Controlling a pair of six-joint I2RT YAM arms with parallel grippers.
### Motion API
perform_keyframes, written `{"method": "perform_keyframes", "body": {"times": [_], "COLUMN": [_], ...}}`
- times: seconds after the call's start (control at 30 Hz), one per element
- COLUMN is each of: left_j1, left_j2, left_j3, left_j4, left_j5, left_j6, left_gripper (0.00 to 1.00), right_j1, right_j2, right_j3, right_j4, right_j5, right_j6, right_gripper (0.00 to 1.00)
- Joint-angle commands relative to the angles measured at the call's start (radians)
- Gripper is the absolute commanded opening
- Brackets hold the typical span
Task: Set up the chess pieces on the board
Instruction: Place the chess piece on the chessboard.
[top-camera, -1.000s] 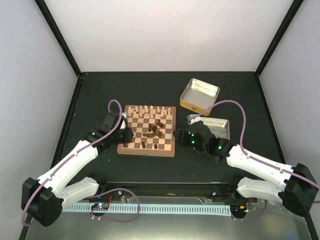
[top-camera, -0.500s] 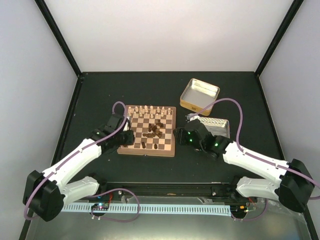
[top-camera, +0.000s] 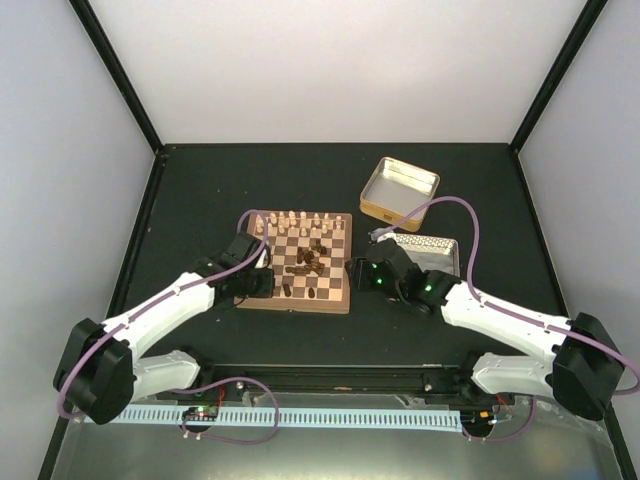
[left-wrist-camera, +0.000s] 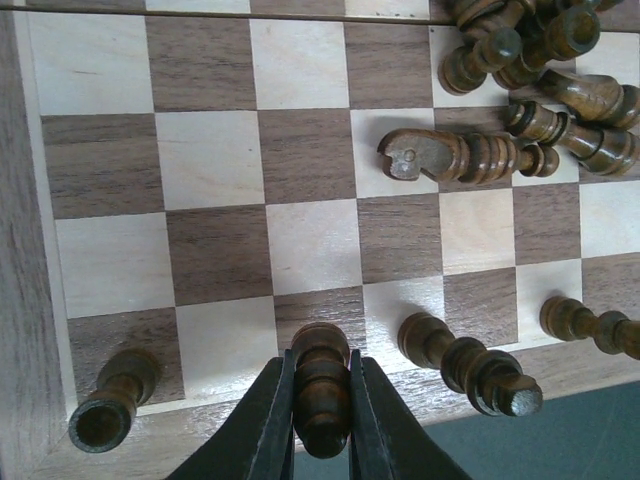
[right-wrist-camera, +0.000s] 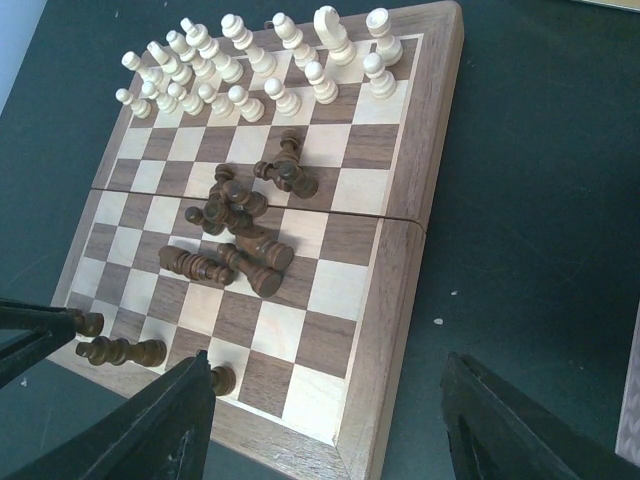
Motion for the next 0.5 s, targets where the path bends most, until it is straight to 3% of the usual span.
{"method": "perform_keyframes", "body": {"times": [0.0, 0.47], "left_j1": [-0.012, -0.022], "left_j2": [0.006, 0.038], "left_j3": [-0.009, -0.034], "left_j4": [0.019, 0.023], "left_j5": [0.026, 0.035], "left_j6": [-0.013, -0.018], "left_gripper": [0.04, 0.06], "right_j1": [-0.001, 0.000], "right_j2": [0.011, 0.034], "right_j3": [0.019, 0.017], "right_j4": [0.023, 0.024], "right_j5": [0.000, -0.011], "right_j6": [0.010, 0.013], "right_gripper": [0.63, 0.63]}}
